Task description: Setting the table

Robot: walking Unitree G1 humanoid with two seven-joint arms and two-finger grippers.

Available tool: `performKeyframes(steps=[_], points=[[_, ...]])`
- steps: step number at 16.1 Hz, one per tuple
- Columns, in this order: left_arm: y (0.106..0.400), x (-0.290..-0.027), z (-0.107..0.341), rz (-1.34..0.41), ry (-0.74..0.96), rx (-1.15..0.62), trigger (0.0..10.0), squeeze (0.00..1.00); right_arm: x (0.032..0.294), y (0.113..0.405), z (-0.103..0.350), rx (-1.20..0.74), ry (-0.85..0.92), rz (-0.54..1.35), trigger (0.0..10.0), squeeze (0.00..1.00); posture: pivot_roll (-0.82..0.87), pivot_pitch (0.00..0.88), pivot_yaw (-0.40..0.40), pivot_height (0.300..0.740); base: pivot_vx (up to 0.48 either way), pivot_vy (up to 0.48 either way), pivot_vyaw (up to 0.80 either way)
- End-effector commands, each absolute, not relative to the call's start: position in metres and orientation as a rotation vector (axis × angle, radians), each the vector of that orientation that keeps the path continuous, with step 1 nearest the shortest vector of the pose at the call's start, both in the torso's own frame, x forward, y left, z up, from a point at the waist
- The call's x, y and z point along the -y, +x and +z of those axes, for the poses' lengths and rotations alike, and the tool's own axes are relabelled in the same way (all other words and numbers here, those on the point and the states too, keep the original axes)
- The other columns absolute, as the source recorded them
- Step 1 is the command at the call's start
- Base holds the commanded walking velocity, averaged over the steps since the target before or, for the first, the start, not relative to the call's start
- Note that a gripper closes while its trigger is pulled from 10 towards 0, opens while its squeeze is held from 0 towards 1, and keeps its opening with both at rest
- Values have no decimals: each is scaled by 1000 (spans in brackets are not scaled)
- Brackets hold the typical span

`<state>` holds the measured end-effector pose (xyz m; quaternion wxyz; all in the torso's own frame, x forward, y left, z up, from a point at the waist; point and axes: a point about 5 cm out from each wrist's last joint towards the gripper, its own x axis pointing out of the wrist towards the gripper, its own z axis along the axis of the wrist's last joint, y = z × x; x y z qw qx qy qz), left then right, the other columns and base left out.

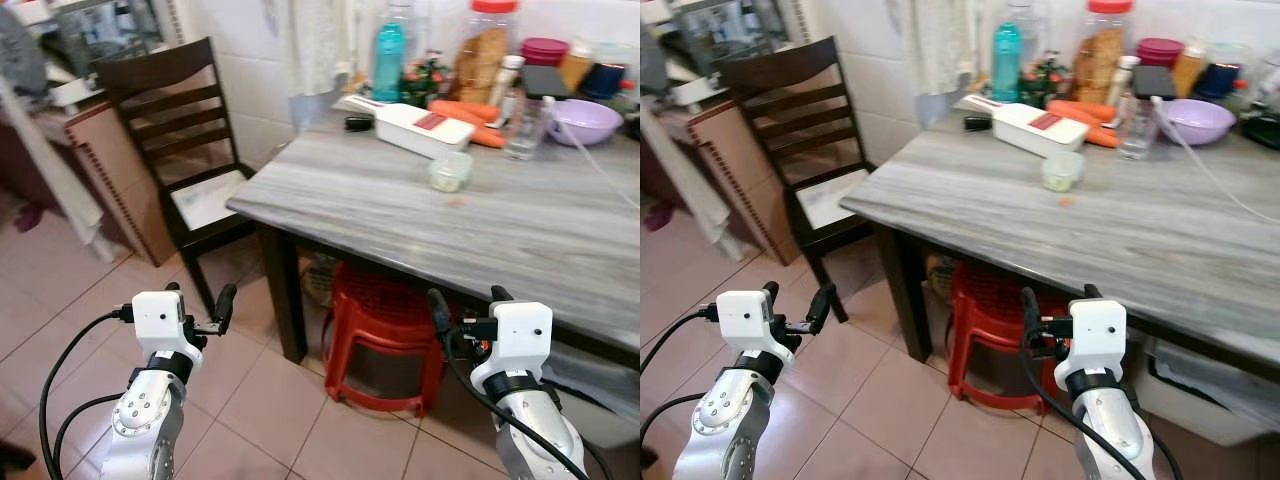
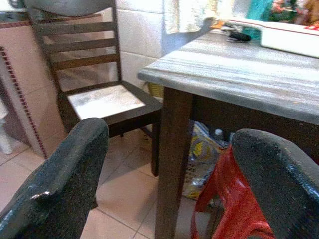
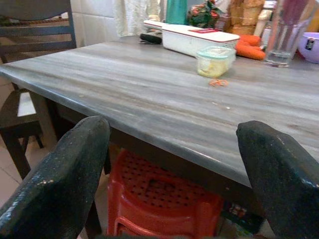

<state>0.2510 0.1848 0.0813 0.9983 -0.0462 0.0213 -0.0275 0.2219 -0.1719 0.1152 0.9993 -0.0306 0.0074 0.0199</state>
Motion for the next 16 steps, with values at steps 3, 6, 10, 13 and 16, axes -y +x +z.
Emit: performKeyframes(steps=[3,6,10,13,16], points=[[254,-188,83,-54,-68,-51,10000,0,171,223,113,-28,-46,23,10000,0,-71,0,88,740,-81,0,0],[256,-188,84,-58,-63,-51,10000,0,175,223,111,-34,-85,-11,10000,0,-74,0,95,740,-242,0,0],[257,-187,85,-58,-60,-49,10000,0,175,225,110,-14,-66,-40,10000,0,-75,0,96,740,-256,0,0],[258,-187,85,-57,-60,-51,10000,0,175,225,108,-31,-24,-44,10000,0,-73,0,95,740,-256,0,0],[257,-188,84,-54,-59,-53,10000,0,176,226,106,-37,-25,-49,10000,0,-71,0,96,740,-261,0,0]])
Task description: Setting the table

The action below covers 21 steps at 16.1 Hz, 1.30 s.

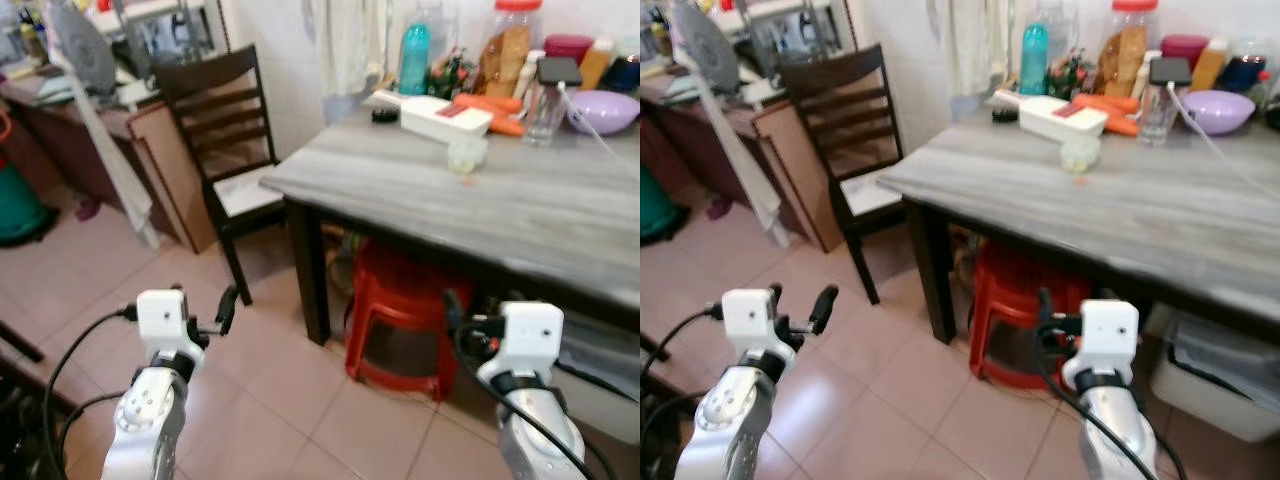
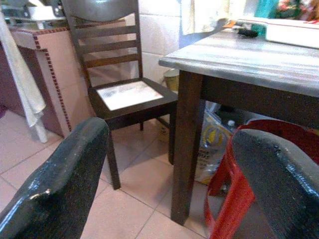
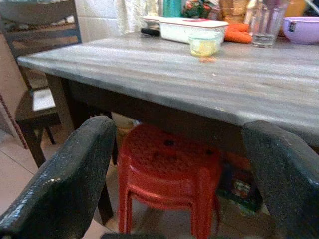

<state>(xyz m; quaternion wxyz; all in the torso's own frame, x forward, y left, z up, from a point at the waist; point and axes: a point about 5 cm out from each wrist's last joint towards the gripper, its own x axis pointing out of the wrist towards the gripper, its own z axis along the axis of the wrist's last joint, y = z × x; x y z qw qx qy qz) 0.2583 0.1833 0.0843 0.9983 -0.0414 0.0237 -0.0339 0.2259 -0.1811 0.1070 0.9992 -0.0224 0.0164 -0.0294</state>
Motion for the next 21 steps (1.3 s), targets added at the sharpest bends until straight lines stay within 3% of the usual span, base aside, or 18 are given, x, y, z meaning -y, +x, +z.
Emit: performKeyframes(steps=[1,14,21], points=[[257,-188,84,-55,-59,-54,10000,0,176,226,106,-37,-25,-51,10000,0,-71,0,97,740,-259,0,0],[260,-187,85,-73,-47,-54,10000,0,180,228,105,-52,-4,-80,10000,0,-74,0,107,740,-276,0,0],[261,-179,90,-146,-104,-25,10000,0,175,227,113,4,-50,-55,10000,0,-77,0,112,740,0,0,0]])
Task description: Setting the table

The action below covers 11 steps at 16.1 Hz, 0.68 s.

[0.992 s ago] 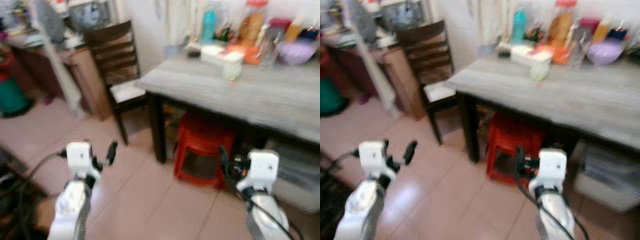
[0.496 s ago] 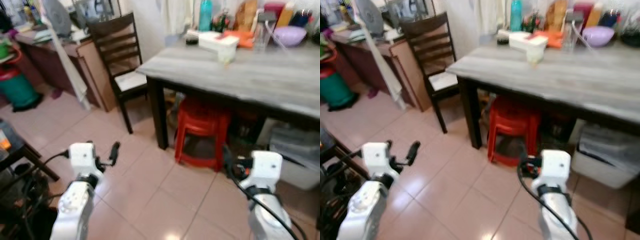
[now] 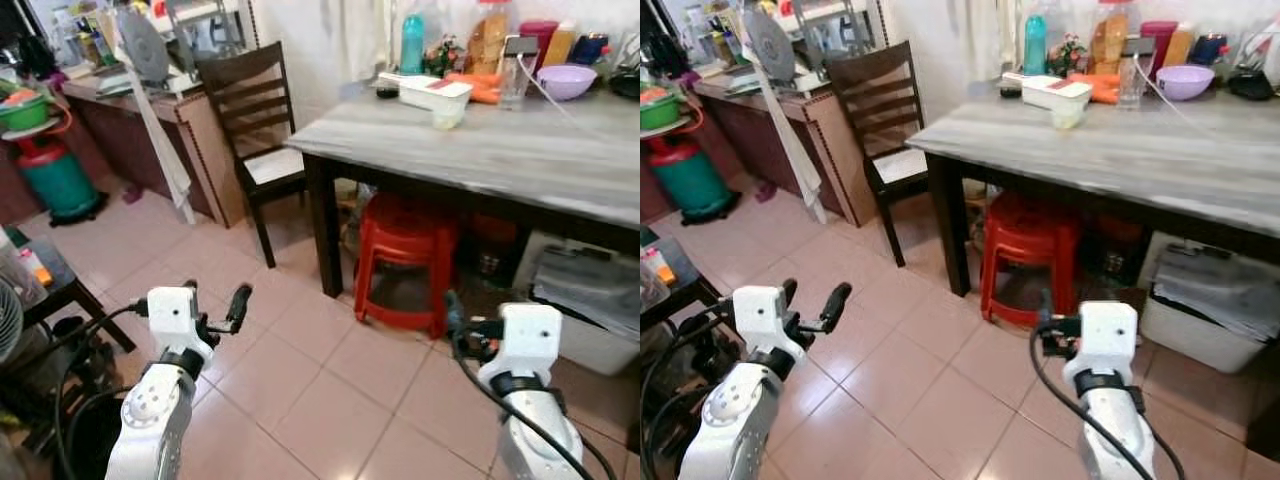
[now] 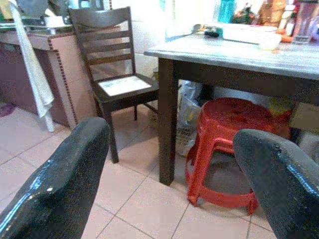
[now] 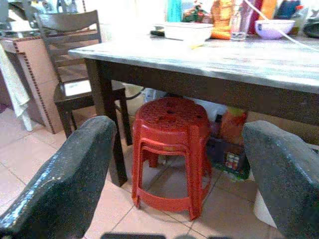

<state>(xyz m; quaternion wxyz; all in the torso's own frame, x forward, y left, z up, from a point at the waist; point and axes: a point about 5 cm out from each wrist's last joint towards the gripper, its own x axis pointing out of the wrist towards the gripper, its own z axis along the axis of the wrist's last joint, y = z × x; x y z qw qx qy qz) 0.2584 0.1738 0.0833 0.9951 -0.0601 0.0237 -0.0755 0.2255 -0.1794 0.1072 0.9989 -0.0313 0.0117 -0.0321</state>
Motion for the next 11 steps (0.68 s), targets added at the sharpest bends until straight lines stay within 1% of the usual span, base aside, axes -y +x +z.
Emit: performKeyframes(steps=[1,2,4,11], points=[[261,-179,90,-146,-113,-24,10000,0,175,227,114,5,-44,-54,10000,0,-78,0,110,740,0,0,0],[262,-178,90,-144,-124,-25,10000,0,174,227,113,2,-43,-51,10000,0,-79,0,109,740,0,0,0],[263,-176,91,-152,-137,-19,10000,0,173,228,113,2,-46,-44,10000,0,-80,0,107,740,0,0,-800],[264,-173,91,-165,-150,-16,10000,0,172,228,115,9,-40,-34,10000,0,-83,0,106,740,0,-324,-800]])
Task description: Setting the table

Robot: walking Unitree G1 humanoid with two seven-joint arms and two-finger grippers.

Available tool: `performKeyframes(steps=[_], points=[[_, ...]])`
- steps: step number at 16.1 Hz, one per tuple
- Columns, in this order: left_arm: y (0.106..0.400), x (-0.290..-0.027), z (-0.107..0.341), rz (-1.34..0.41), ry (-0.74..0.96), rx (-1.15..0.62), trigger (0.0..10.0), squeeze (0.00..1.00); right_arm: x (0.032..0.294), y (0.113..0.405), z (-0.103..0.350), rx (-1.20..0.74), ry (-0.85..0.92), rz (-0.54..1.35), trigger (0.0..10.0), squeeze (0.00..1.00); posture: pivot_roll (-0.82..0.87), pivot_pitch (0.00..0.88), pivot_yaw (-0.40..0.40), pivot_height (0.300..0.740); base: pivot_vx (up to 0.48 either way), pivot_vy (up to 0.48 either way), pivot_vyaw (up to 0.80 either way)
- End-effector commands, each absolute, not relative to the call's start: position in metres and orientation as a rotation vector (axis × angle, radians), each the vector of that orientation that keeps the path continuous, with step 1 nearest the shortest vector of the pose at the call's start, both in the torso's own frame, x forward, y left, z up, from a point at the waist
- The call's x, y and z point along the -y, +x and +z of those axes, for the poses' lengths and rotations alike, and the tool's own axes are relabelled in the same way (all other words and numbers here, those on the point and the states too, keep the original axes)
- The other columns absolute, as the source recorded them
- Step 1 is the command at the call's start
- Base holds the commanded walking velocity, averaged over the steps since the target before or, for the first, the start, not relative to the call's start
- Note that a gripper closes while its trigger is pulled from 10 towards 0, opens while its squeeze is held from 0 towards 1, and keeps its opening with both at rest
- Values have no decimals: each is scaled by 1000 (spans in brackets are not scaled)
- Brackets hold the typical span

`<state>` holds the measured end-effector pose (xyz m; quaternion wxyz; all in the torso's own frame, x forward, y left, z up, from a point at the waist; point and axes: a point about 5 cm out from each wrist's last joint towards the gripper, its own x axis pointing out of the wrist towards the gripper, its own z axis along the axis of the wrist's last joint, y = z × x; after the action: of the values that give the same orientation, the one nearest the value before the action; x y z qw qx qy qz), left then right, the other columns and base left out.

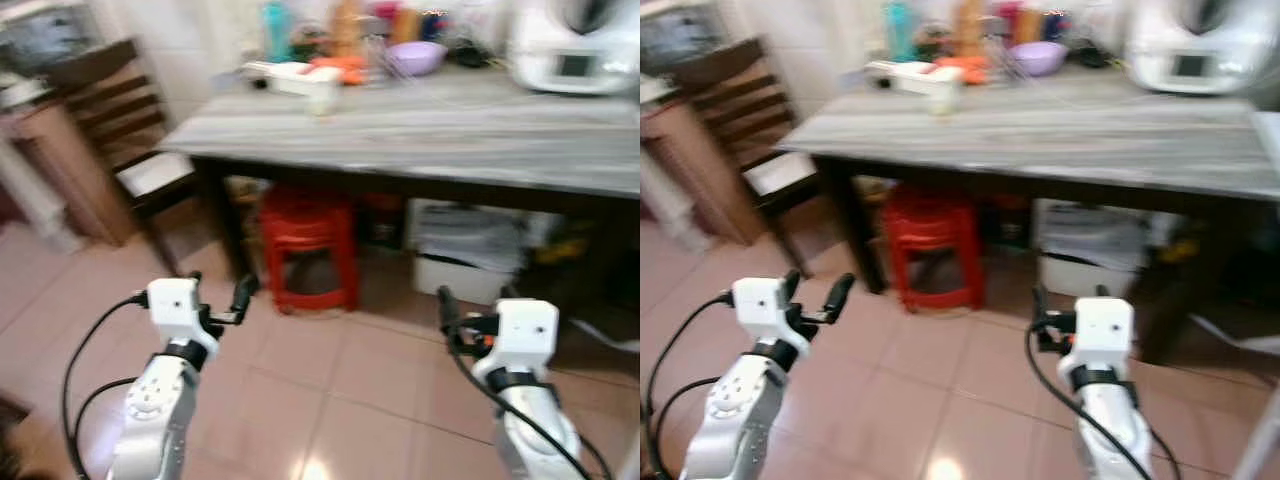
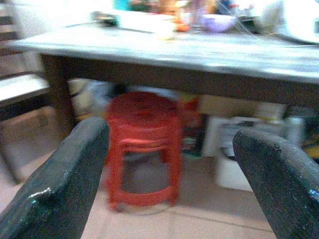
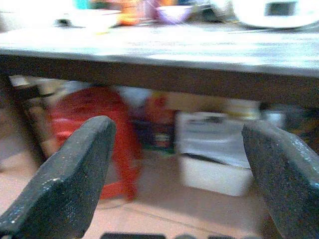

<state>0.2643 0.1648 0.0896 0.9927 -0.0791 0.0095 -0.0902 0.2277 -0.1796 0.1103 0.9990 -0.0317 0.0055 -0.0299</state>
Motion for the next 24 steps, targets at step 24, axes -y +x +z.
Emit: performKeyframes(steps=[24], points=[[263,-166,97,-206,-170,-11,10000,0,170,227,127,49,-48,-18,10000,0,-89,0,105,740,0,-357,-162]])
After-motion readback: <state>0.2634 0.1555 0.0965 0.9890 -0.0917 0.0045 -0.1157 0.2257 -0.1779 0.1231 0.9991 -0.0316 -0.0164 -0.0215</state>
